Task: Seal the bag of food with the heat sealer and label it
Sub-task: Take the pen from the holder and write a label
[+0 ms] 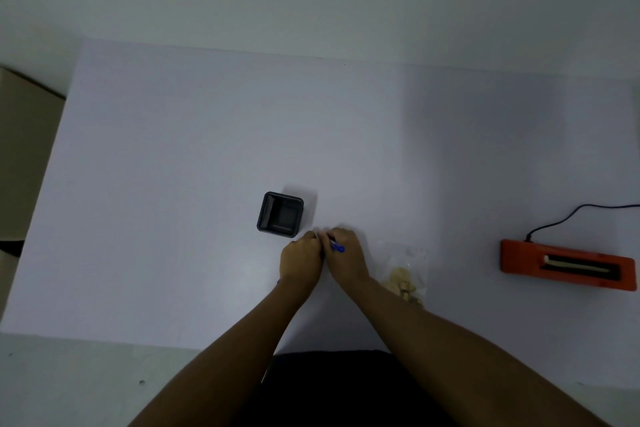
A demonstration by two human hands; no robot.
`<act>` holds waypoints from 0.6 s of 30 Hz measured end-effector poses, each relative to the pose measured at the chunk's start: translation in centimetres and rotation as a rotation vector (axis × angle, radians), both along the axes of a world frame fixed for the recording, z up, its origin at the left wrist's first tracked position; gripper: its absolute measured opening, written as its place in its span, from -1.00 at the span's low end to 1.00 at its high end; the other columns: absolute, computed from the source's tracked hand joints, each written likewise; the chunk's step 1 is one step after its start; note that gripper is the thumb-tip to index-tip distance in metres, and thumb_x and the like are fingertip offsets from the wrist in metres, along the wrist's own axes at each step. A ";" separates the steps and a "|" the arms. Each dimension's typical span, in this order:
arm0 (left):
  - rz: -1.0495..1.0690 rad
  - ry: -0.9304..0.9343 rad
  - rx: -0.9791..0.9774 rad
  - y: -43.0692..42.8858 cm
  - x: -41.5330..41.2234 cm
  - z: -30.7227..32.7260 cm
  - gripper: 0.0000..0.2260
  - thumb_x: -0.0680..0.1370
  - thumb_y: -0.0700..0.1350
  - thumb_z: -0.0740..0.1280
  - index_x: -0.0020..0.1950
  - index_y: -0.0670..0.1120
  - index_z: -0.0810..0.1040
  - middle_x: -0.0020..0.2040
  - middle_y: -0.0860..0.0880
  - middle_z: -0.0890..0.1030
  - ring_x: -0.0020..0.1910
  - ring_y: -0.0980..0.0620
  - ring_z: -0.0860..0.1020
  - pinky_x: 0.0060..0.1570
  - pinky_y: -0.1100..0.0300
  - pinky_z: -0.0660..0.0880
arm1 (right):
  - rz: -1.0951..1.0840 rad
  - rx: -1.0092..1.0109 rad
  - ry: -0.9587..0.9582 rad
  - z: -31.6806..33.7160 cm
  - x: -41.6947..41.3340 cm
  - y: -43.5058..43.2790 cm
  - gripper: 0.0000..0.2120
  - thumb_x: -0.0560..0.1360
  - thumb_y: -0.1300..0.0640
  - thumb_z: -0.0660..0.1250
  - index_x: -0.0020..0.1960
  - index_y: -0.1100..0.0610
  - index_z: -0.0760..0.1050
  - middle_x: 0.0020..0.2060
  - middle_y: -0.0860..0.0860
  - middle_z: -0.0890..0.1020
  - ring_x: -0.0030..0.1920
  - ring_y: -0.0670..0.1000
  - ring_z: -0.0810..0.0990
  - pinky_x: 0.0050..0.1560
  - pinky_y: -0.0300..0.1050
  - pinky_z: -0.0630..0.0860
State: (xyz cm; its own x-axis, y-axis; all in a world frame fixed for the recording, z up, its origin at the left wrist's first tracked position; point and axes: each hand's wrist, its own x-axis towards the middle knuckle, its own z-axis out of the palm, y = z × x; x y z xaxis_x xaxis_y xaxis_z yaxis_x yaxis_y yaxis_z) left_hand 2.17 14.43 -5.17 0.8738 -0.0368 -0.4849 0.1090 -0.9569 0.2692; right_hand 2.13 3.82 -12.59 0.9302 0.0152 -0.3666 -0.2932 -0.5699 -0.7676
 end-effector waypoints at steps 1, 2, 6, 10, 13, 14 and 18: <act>0.002 0.001 -0.001 0.0 0.0 -0.1 -0.84 0.60 -0.22 0.19 0.10 -0.14 0.54 0.06 -0.07 0.60 -0.08 -0.05 0.63 -0.14 0.19 0.50 | -0.003 0.003 0.006 0.0 0.0 0.0 -0.66 0.61 -0.02 0.21 -0.26 0.13 0.50 -0.32 0.06 0.56 -0.25 0.08 0.54 -0.16 0.08 0.57; 0.003 0.004 0.000 -0.1 0.0 -0.1 -0.84 0.60 -0.22 0.19 0.10 -0.14 0.54 0.06 -0.07 0.61 -0.08 -0.05 0.63 -0.14 0.20 0.50 | -0.005 0.005 0.009 0.1 0.0 0.1 -0.65 0.61 -0.01 0.21 -0.27 0.14 0.50 -0.32 0.06 0.56 -0.26 0.08 0.54 -0.17 0.08 0.57; 0.015 0.007 0.001 -0.1 0.0 0.0 -0.84 0.60 -0.22 0.19 0.11 -0.14 0.53 0.06 -0.07 0.61 -0.07 -0.05 0.63 -0.10 0.18 0.52 | -0.022 0.008 0.014 0.0 0.0 0.1 -0.65 0.60 -0.02 0.21 -0.27 0.15 0.50 -0.32 0.07 0.56 -0.25 0.08 0.54 -0.16 0.08 0.56; 0.004 -0.001 0.000 -0.1 0.1 0.1 -0.83 0.61 -0.22 0.19 0.12 -0.14 0.53 0.09 -0.07 0.60 -0.05 -0.05 0.63 -0.09 0.18 0.52 | -0.041 0.002 0.016 0.0 -0.1 0.2 -0.66 0.60 -0.03 0.22 -0.25 0.15 0.49 -0.27 0.08 0.55 -0.22 0.07 0.53 -0.13 0.05 0.56; -0.002 -0.001 -0.002 0.0 0.0 0.1 -0.85 0.60 -0.22 0.20 0.10 -0.13 0.54 0.07 -0.07 0.60 -0.08 -0.04 0.63 -0.12 0.19 0.52 | -0.040 0.001 0.006 0.4 -0.2 0.1 -0.68 0.61 0.01 0.23 -0.24 0.16 0.50 -0.26 0.09 0.55 -0.20 0.08 0.52 -0.11 0.03 0.54; -0.001 0.000 0.001 0.0 0.1 0.2 -0.85 0.60 -0.22 0.20 0.09 -0.14 0.54 0.06 -0.07 0.60 -0.08 -0.05 0.63 -0.14 0.19 0.51 | -0.038 -0.002 0.002 0.5 -0.2 0.1 -0.67 0.61 -0.01 0.23 -0.24 0.16 0.49 -0.27 0.08 0.55 -0.20 0.08 0.52 -0.11 0.02 0.54; -0.011 -0.015 0.012 -0.2 0.1 0.3 -0.86 0.60 -0.24 0.18 0.05 -0.15 0.53 0.03 -0.08 0.60 -0.10 -0.05 0.63 -0.20 0.20 0.47 | -0.059 0.003 -0.012 0.7 -0.4 0.0 -0.67 0.61 0.00 0.22 -0.25 0.17 0.48 -0.28 0.08 0.54 -0.19 0.09 0.51 -0.11 0.03 0.53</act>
State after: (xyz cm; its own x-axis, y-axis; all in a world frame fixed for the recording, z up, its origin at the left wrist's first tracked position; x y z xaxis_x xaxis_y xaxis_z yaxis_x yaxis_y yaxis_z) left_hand 2.28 14.25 -4.82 0.8805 -0.0405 -0.4723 0.0949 -0.9612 0.2592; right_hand 1.75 3.78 -11.89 0.9337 -0.0387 -0.3559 -0.3173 -0.5497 -0.7728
